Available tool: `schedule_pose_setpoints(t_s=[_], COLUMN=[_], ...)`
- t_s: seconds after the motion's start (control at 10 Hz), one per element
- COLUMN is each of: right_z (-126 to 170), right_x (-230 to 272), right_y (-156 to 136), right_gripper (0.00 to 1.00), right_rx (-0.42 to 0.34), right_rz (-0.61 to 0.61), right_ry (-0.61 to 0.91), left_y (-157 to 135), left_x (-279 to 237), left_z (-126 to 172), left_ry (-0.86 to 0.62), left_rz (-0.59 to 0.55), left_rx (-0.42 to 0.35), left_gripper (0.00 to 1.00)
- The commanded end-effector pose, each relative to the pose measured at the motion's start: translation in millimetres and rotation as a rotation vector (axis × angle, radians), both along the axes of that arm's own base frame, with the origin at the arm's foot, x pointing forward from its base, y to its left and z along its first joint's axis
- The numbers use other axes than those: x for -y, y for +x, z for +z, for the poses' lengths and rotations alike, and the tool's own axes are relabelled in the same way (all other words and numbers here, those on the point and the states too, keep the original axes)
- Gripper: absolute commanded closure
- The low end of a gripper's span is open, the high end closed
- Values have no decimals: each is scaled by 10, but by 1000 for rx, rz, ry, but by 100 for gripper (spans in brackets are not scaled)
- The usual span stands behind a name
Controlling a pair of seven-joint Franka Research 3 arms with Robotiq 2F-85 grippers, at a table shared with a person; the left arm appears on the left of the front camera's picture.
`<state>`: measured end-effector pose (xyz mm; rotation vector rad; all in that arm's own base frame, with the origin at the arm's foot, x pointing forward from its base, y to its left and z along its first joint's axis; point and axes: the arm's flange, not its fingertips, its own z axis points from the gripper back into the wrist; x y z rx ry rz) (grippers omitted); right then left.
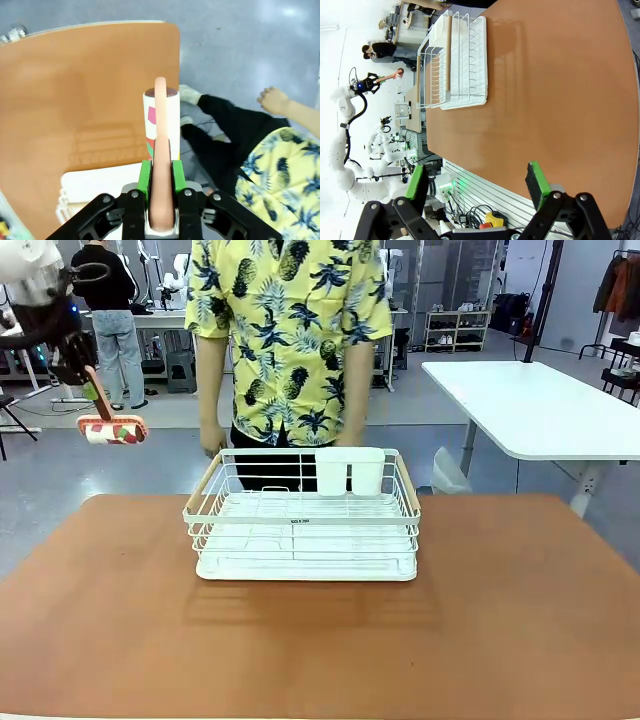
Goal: Clean the table.
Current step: Place the Lint Roller down when the Dish drying rack is positioned in the middle of the table.
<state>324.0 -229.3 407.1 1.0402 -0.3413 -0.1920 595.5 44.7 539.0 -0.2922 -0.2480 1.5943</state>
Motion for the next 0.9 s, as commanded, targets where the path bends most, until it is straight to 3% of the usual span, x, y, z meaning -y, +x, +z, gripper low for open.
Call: schedule_pose_setpoints(t_s=[0.0, 0.2, 0.4, 0.5, 0.8], right_z=[26, 26, 26, 26, 26], right_x=[-13, -13, -13, -13, -13], right_y=[-8, -8, -8, -8, -8], right_gripper=[0, 0, 0, 0, 0], right_rx=[13, 13, 13, 13, 13], right_rz=[-3, -3, -3, -3, -3], right_ry=[11, 11, 11, 11, 11], left_y=[-349, -447, -468, -453, -321], left_x=[13, -12, -23, -29, -12], left_z=[-509, -808, -1030, -1126, -1294], left_ry=[5, 31, -39, -23, -59], left_rz=[-17, -103, -163, -162, -116], left_rx=[61, 40, -20, 11, -73], left_gripper=[78, 78, 78, 78, 78])
